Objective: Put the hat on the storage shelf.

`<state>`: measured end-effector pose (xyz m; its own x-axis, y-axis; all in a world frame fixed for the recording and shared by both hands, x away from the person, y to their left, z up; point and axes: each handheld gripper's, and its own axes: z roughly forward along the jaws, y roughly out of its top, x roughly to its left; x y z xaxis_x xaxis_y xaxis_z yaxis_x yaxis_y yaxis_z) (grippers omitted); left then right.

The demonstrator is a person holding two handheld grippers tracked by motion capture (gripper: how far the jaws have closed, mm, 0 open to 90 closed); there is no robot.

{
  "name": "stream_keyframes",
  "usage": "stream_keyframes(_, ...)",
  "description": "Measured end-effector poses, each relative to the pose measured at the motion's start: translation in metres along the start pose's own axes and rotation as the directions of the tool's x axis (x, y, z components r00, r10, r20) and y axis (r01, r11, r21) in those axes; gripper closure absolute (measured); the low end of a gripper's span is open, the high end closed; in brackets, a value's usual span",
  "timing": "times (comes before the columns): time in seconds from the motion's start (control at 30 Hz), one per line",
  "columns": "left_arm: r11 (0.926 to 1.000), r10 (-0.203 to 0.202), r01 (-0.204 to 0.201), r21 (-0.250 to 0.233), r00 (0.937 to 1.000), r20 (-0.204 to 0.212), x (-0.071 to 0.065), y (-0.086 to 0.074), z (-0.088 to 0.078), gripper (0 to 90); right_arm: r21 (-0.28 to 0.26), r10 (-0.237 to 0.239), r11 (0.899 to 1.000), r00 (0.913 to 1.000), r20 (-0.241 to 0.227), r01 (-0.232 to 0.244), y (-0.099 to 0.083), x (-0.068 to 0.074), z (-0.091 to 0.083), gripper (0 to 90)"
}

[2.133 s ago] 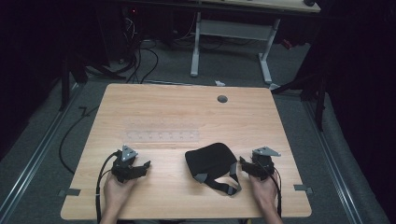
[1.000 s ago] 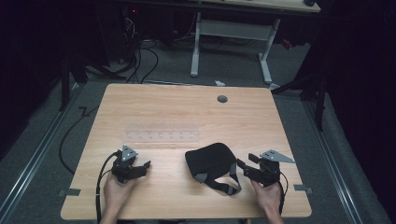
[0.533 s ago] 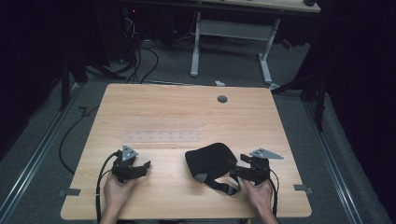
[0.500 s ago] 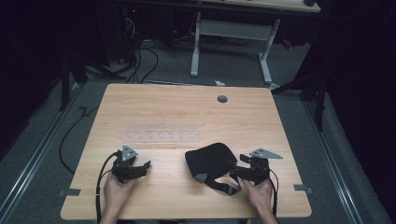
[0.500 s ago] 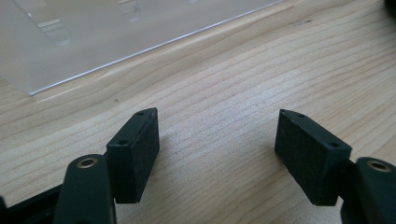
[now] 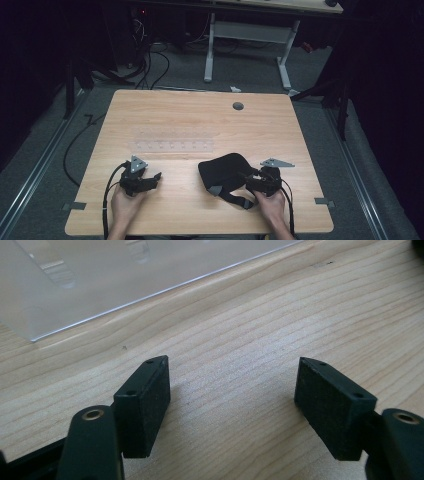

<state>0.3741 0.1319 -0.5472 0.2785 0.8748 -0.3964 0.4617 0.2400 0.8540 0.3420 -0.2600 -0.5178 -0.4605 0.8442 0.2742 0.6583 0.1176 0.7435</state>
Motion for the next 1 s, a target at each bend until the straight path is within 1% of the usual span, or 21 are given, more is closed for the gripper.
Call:
stream_keyframes(0.07, 1.0, 0.0, 0.0, 0.0, 1.0, 0.0, 0.0, 0.0, 0.0, 31.0, 0.015, -0.009, 1.0, 0.9999, -0.006, 0.009, -0.001, 0.001, 0.003, 45.8)
stream_keyframes(0.17, 1.0, 0.0, 0.0, 0.0, 1.0, 0.0, 0.0, 0.0, 0.0, 31.0, 0.024, -0.011, 1.0, 0.9998, -0.018, 0.012, -0.001, 0.002, 0.005, 46.3)
stream_keyframes(0.23, 1.0, 0.0, 0.0, 0.0, 1.0, 0.0, 0.0, 0.0, 0.0, 31.1, 0.029, -0.034, 0.999, 0.9991, -0.024, 0.035, -0.002, 0.004, 0.009, 46.5)
stream_keyframes(0.27, 1.0, -0.001, 0.001, 0.0, 1.0, 0.0, 0.0, 0.0, 0.0, 31.1, 0.029, -0.034, 0.999, 0.9991, -0.024, 0.035, -0.002, 0.004, 0.009, 46.5)
stream_keyframes(0.4, 1.0, -0.001, 0.001, -0.001, 1.0, 0.0, 0.0, 0.0, 0.0, 31.0, 0.045, -0.06, 0.997, 0.9974, -0.04, 0.062, -0.004, 0.007, 0.016, 48.7)
stream_keyframes(0.5, 1.0, 0.0, 0.0, 0.0, 1.0, 0.0, 0.0, 0.0, 0.0, 31.0, 0.047, -0.072, 0.996, 0.9963, -0.047, 0.074, -0.005, 0.009, 0.017, 53.9)
stream_keyframes(0.53, 1.0, 0.0, 0.0, 0.0, 1.0, 0.0, 0.0, 0.0, 0.0, 31.0, 0.046, -0.082, 0.995, 0.9956, -0.045, 0.084, -0.005, 0.01, 0.017, 55.6)
stream_keyframes(0.6, 1.0, 0.0, 0.0, 0.0, 1.0, 0.0, 0.0, 0.0, 0.0, 31.0, 0.041, -0.096, 0.994, 0.9934, -0.062, 0.099, -0.005, 0.011, 0.017, 61.6)
stream_keyframes(0.63, 1.0, 0.0, 0.0, 0.0, 1.0, 0.0, 0.0, 0.0, 0.0, 31.0, 0.041, -0.096, 0.994, 0.9934, -0.062, 0.099, -0.005, 0.011, 0.017, 61.6)
stream_keyframes(0.73, 1.0, 0.0, 0.0, 0.0, 1.0, 0.0, 0.0, 0.0, 0.0, 31.0, 0.029, -0.095, 0.995, 0.992, -0.083, 0.097, -0.006, 0.011, 0.015, 68.5)
stream_keyframes(0.77, 1.0, -0.001, 0.001, -0.001, 1.0, 0.0, 0.0, 0.0, 0.0, 31.0, 0.029, -0.095, 0.995, 0.992, -0.083, 0.097, -0.006, 0.011, 0.015, 68.5)
stream_keyframes(0.83, 1.0, 0.0, 0.0, 0.0, 1.0, 0.0, 0.0, 0.0, 0.0, 31.0, 0.014, -0.093, 0.995, 0.9903, -0.103, 0.095, -0.006, 0.01, 0.013, 73.5)
stream_keyframes(0.87, 1.0, 0.0, 0.0, 0.0, 1.0, 0.0, 0.0, 0.0, 0.0, 31.0, 0.014, -0.093, 0.995, 0.9903, -0.103, 0.095, -0.006, 0.01, 0.013, 73.5)
stream_keyframes(0.9, 1.0, -0.001, 0.001, 0.0, 1.0, 0.0, 0.0, 0.0, 0.0, 30.9, 0.007, -0.095, 0.995, 0.9891, -0.113, 0.096, -0.006, 0.01, 0.012, 76.2)
stream_keyframes(0.93, 1.0, -0.001, 0.001, 0.0, 1.0, 0.0, 0.0, 0.0, 0.0, 30.9, 0.007, -0.093, 0.995, 0.9889, -0.116, 0.095, -0.006, 0.01, 0.011, 77.3)
stream_keyframes(1.0, 1.0, -0.009, 0.009, -0.003, 1.0, -0.002, 0.0, 0.001, 0.0, 31.5, -0.001, -0.115, 0.993, 0.9883, -0.1, 0.115, -0.006, 0.012, 0.01, 79.5)
